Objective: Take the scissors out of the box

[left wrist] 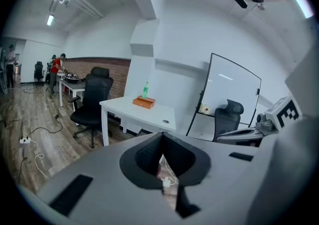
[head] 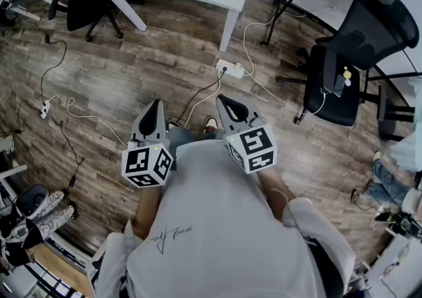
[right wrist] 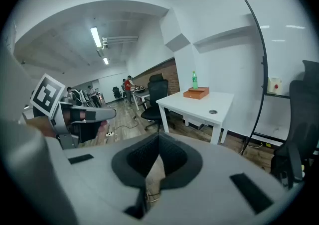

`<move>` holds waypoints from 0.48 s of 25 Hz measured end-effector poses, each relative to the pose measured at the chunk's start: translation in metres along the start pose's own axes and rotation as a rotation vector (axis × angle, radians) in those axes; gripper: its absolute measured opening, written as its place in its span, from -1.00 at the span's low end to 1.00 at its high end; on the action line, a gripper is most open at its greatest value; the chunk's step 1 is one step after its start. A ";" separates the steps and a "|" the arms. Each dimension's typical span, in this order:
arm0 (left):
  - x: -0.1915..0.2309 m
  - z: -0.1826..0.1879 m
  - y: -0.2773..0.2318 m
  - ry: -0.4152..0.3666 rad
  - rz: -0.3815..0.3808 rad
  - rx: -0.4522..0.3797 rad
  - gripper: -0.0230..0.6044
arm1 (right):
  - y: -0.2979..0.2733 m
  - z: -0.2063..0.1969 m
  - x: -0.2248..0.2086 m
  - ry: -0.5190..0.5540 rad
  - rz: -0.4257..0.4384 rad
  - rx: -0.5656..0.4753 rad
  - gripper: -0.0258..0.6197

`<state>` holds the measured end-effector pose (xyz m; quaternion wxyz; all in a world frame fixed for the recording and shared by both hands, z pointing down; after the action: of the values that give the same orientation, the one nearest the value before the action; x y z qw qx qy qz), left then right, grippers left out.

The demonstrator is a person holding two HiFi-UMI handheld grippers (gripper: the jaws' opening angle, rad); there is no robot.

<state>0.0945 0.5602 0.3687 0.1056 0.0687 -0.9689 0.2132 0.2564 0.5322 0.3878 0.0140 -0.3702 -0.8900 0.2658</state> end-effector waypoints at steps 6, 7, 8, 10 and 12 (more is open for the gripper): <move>-0.007 -0.002 0.005 -0.008 0.001 0.002 -0.90 | 0.005 -0.003 0.002 0.008 0.013 -0.001 -0.89; -0.007 -0.003 0.007 -0.006 0.003 0.002 -0.90 | 0.006 -0.005 0.002 0.010 0.015 0.000 -0.89; -0.006 -0.004 0.008 -0.005 0.006 0.004 -0.90 | 0.006 -0.006 0.003 0.011 0.017 0.002 -0.89; -0.003 -0.005 0.010 -0.003 0.010 0.011 -0.90 | 0.004 -0.007 0.005 0.009 0.022 0.006 -0.89; 0.000 -0.006 0.011 -0.001 0.014 0.015 -0.90 | 0.003 -0.007 0.006 -0.003 0.037 0.002 -0.89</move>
<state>0.0939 0.5724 0.3702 0.1030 0.0627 -0.9677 0.2212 0.2551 0.5415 0.3916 0.0081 -0.3863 -0.8827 0.2674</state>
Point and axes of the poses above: the fingertips, and each gripper's own axes: y backward along the fingers, x to its left, z out of its top, the point moved 2 cm from there along y, backward along the fingers, and after that the axes turned 1 degree about x, right-handed, at the moved point
